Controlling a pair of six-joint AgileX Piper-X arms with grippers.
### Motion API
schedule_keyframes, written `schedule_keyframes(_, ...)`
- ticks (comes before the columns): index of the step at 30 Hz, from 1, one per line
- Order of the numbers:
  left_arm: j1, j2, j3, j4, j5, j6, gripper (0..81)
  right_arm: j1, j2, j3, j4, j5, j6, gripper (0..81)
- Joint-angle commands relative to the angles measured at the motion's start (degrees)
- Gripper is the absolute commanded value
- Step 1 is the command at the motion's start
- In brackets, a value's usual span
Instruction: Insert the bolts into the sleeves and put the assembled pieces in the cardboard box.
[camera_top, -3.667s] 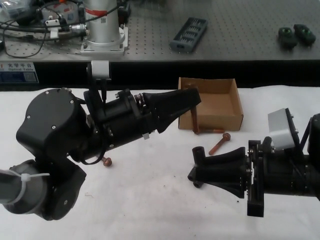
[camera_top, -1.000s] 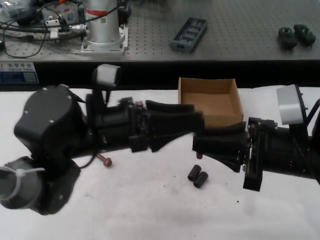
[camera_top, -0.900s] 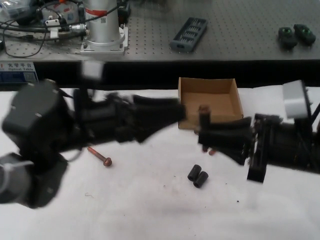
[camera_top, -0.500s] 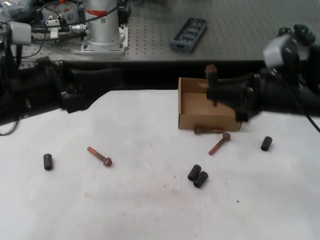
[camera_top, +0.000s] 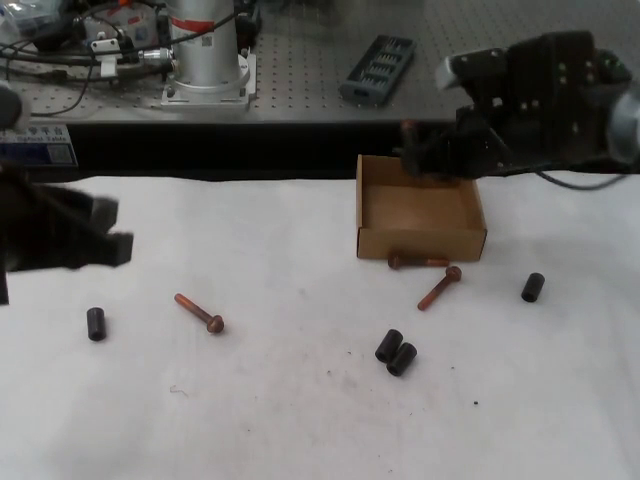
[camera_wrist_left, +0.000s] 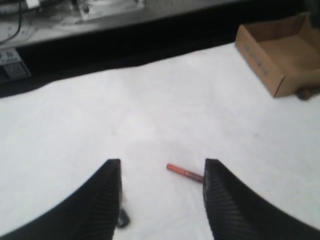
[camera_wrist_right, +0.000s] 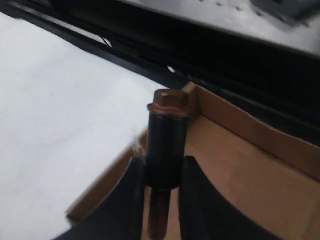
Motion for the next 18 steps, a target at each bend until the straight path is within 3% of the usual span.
schedule_keyframes(1, -0.3, -0.5, -0.3, 4.3, -2.1, -0.9, 36.8, -0.3, 1.3, -5.4, 10.1, 7.7, 0.6, 5.3)
schedule_keyframes(6, -0.3, -0.5, -0.3, 5.9, -1.8, -0.9, 36.8, -0.3, 1.4, -5.9, 11.7, 8.5, 0.6, 5.1)
schedule_keyframes(8, -0.3, -0.5, -0.3, 5.9, -1.8, -0.9, 36.8, -0.3, 1.4, -5.9, 12.2, 8.5, 0.6, 0.8)
schedule_keyframes(9, -0.3, -0.5, -0.3, 5.9, -1.8, -0.9, 36.8, -0.1, 1.4, -5.9, 12.5, 8.5, 0.6, 3.7)
schedule_keyframes(14, -0.3, -0.5, -0.3, 6.0, -1.9, -0.9, 36.8, -0.1, 1.4, -5.9, 12.5, 8.5, 2.0, 35.8)
schedule_keyframes(18, -0.3, -0.5, -0.3, 6.2, -1.9, -0.9, 36.8, -0.1, 1.2, -5.9, 13.6, 8.5, 2.0, 34.4)
